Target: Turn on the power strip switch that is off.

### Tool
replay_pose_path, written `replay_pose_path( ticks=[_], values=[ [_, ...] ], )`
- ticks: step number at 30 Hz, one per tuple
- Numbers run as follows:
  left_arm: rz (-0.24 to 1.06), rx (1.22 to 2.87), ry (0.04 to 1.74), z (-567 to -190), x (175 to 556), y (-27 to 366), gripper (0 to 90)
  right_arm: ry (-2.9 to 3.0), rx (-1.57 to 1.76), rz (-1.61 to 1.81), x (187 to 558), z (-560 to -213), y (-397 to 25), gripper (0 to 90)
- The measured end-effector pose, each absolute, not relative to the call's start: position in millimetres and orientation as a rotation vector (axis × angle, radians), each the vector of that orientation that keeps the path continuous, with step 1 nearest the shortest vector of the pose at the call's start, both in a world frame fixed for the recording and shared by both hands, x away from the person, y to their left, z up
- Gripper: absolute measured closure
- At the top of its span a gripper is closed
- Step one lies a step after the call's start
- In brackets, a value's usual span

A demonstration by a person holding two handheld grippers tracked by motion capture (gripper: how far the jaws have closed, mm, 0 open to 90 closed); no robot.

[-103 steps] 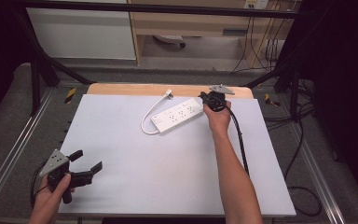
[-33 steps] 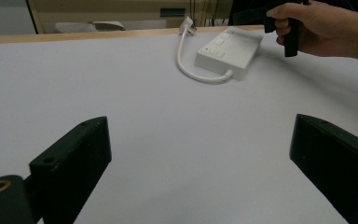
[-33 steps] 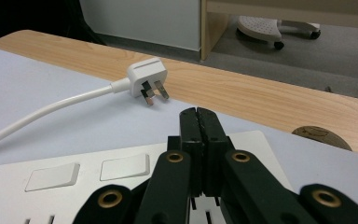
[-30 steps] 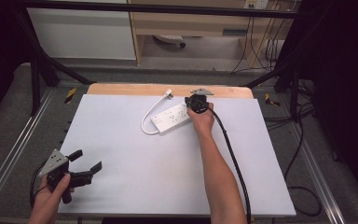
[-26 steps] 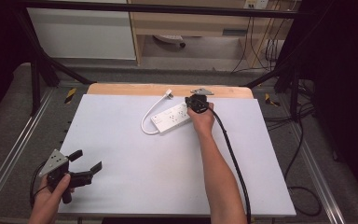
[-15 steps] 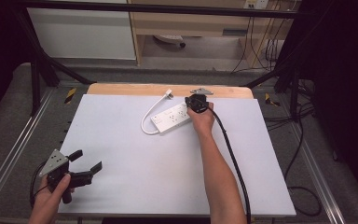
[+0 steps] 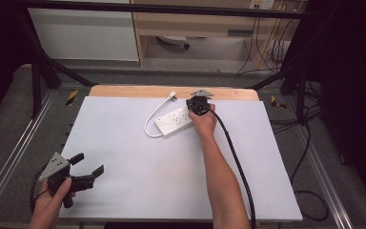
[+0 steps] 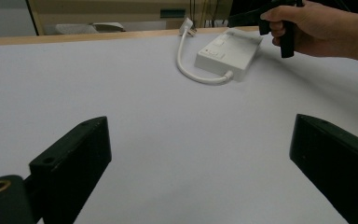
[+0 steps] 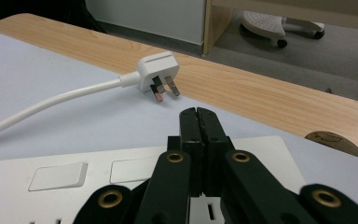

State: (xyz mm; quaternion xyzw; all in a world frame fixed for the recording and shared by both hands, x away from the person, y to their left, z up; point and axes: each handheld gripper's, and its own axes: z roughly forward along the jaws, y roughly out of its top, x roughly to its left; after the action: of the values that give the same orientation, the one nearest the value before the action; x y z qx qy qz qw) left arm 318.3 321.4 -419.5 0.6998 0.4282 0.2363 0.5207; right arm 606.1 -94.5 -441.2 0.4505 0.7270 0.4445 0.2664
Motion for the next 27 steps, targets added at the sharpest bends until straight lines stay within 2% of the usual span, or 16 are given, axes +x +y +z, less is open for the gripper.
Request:
replay_pose_path(
  ticks=[27],
  values=[
    [0.563,1.672,1.027,-420.0,318.9,321.4,5.4,1.981,1.211,1.159,608.3,-448.1,-92.8,90.0]
  ],
)
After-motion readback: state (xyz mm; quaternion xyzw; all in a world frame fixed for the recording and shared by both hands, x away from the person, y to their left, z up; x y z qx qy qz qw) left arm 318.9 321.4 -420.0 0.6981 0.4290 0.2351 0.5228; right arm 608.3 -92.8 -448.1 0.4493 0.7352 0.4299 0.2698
